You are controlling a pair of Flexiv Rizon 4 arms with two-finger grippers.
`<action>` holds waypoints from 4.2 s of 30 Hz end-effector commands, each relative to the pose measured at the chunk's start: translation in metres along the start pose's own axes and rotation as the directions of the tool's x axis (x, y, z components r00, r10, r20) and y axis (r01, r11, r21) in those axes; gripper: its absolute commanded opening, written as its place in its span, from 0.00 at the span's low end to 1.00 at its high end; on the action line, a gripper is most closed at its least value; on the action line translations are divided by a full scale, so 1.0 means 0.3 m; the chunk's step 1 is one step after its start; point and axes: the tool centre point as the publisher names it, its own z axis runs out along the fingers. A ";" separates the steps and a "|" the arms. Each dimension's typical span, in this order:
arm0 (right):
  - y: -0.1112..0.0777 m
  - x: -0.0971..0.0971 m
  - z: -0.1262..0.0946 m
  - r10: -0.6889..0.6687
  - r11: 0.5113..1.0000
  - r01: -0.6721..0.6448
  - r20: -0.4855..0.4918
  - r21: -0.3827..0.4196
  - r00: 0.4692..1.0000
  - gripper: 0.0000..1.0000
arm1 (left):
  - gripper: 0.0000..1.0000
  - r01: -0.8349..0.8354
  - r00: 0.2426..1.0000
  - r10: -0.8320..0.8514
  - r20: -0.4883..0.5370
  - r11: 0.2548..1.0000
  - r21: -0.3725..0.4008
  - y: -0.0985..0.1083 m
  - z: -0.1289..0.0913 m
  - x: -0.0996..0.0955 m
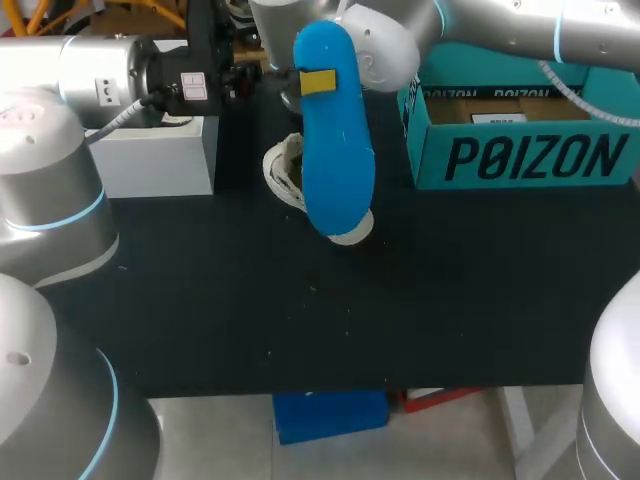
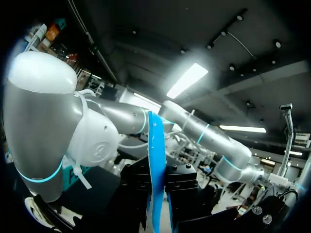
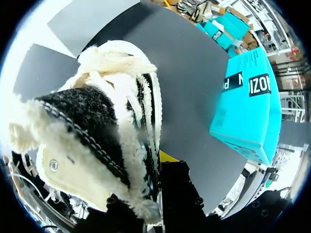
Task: Take the shoe out of the shoebox, open the shoe tongue, remove and reinsert the insole, then place the shoe into the shoebox
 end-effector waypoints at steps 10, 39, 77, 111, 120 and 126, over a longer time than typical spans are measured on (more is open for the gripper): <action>0.002 0.052 0.041 0.779 0.625 -0.779 0.018 0.048 0.626 0.00 | 0.00 -0.001 1.000 0.001 0.004 1.000 0.002 0.004 0.004 0.001; -0.036 0.148 0.217 0.600 0.789 -0.607 -0.099 -0.092 0.794 0.00 | 0.00 -0.001 1.000 0.001 0.004 1.000 0.002 0.004 0.004 0.001; -0.141 -0.106 -0.081 0.465 0.757 -0.649 -0.761 0.077 0.452 1.00 | 0.00 -0.001 1.000 0.001 0.004 1.000 0.002 0.004 0.004 0.001; -0.161 -0.115 -0.180 0.072 0.773 -0.606 -0.975 0.188 -0.211 1.00 | 0.00 -0.001 1.000 0.001 0.004 1.000 0.002 0.004 0.004 0.001; -0.142 -0.103 -0.229 -0.060 0.815 -0.567 -0.956 0.119 -0.287 1.00 | 0.00 -0.001 1.000 0.001 0.004 1.000 0.002 0.004 0.004 0.001; -0.135 -0.109 -0.252 -0.092 0.834 -0.537 -0.927 0.128 -0.362 1.00 | 0.00 -0.489 0.863 0.491 0.116 0.871 -0.045 0.008 0.000 -0.005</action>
